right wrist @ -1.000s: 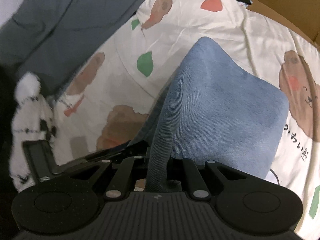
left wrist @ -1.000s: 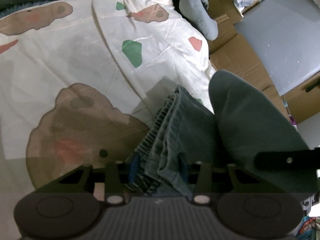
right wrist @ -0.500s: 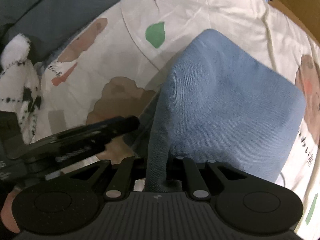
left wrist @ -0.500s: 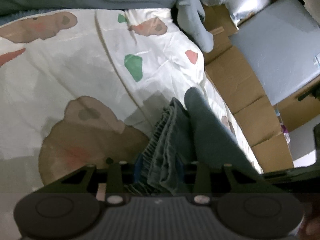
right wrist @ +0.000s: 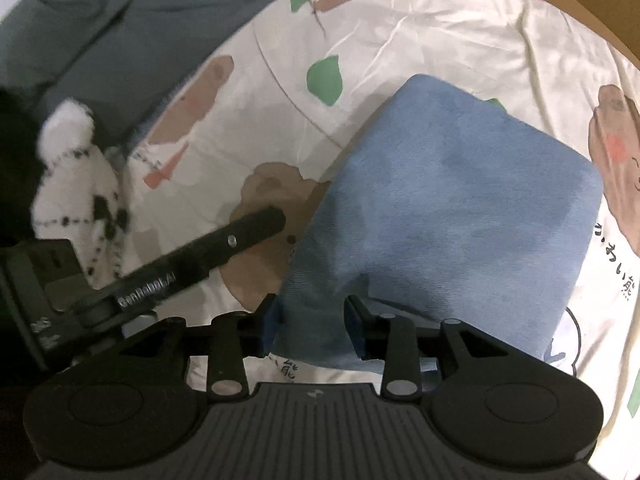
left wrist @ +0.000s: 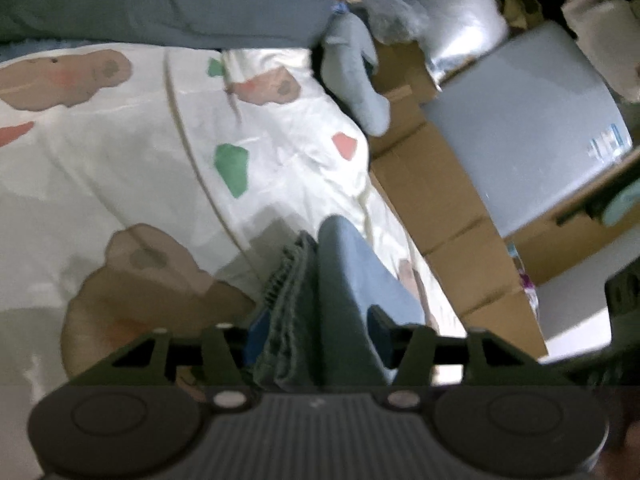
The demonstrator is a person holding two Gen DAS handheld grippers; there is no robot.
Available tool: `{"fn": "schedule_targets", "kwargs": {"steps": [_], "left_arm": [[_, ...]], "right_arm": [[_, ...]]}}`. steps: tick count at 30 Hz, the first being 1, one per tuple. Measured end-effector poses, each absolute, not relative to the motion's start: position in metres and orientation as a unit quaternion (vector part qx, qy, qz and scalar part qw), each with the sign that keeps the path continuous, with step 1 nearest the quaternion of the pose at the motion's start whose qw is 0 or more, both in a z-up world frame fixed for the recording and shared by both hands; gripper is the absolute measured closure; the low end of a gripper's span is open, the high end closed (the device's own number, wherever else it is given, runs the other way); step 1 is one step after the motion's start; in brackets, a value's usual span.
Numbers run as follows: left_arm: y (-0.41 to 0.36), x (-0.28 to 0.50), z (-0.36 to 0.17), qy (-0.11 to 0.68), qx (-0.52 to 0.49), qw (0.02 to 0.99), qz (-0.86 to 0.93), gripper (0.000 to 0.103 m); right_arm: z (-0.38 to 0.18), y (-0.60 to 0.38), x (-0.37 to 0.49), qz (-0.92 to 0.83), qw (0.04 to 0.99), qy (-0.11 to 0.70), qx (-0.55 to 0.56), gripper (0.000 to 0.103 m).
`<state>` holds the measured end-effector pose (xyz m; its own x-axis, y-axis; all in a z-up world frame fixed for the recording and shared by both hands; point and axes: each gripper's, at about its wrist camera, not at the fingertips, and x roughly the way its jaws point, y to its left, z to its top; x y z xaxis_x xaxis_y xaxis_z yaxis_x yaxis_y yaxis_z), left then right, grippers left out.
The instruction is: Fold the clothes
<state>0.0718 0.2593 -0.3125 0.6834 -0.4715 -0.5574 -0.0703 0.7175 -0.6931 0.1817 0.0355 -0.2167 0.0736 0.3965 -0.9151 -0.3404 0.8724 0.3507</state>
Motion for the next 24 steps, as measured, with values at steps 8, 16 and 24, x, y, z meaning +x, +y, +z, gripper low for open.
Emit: {"fn": "schedule_targets", "kwargs": {"steps": [8, 16, 24], "left_arm": [[0.247, 0.066, -0.32, 0.402, -0.376, 0.825, -0.129, 0.04], [0.233, 0.056, -0.341, 0.442, -0.386, 0.798, -0.139, 0.053], [0.249, 0.048, -0.346, 0.46, -0.364, 0.8, -0.125, 0.083]], "right_arm": [[-0.226, -0.024, 0.202, 0.227, 0.751, 0.62, 0.001, 0.056], [-0.269, -0.061, 0.188, 0.198, 0.76, 0.619, 0.022, 0.056], [-0.304, -0.089, 0.147, 0.133, 0.789, 0.596, 0.074, 0.057]]}}
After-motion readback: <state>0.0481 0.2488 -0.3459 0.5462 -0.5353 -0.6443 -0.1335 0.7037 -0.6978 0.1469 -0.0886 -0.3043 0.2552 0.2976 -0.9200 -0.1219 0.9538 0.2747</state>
